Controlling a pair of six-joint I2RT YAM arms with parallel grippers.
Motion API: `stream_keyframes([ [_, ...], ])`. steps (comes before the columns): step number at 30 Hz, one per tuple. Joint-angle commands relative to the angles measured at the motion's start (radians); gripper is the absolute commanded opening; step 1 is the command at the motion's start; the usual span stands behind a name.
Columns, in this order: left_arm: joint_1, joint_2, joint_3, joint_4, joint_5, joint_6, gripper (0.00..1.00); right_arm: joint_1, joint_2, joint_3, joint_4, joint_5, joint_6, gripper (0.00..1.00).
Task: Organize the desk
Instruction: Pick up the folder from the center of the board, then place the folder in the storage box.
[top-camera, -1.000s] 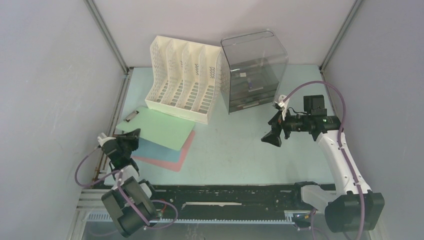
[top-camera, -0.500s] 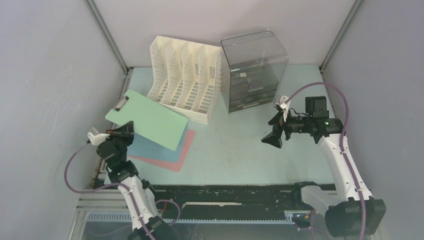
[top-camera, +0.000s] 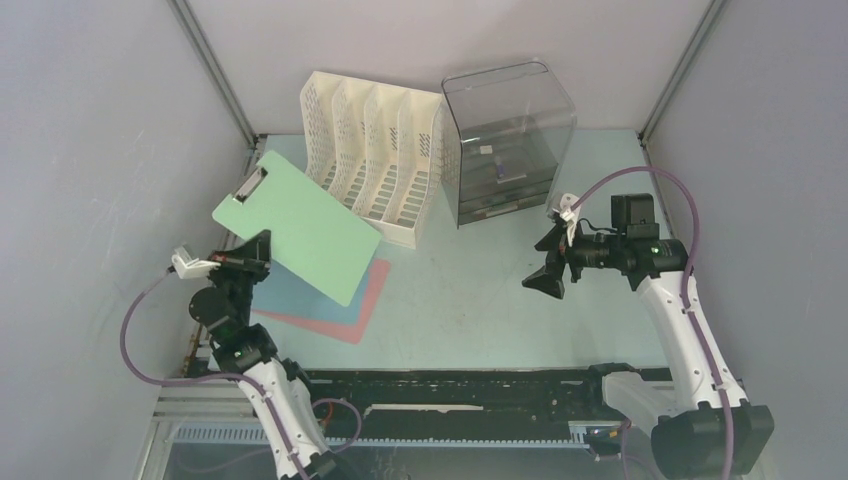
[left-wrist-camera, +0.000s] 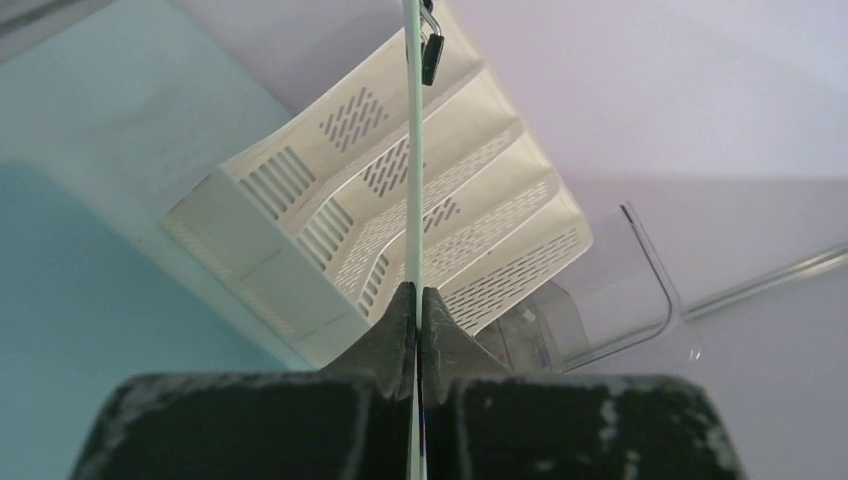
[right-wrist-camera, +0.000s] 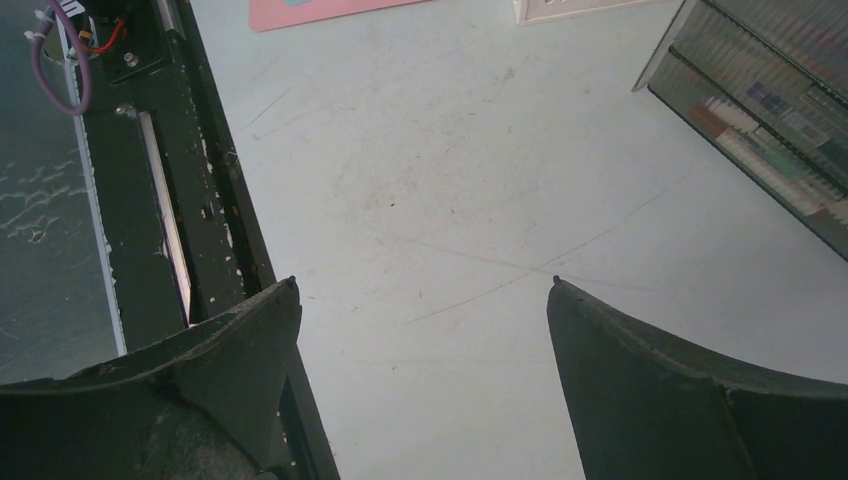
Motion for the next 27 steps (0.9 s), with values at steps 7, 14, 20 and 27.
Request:
stream_keyframes([
  [7,0.006,-0.026,0.148,0.156,0.116,0.008,0.00,0.006,-0.036,0.008,-0.011,-0.012,-0.013,1.00],
  [14,0.001,-0.001,0.214,0.227,0.090,-0.004,0.00,0.015,-0.038,0.008,-0.011,-0.010,-0.013,1.00],
  [20,-0.052,0.041,0.272,0.277,0.038,0.038,0.00,0.015,-0.037,0.008,-0.010,-0.007,-0.013,1.00],
  [27,-0.231,0.137,0.311,0.304,-0.058,0.140,0.00,0.015,-0.032,0.007,-0.010,0.000,-0.013,1.00],
])
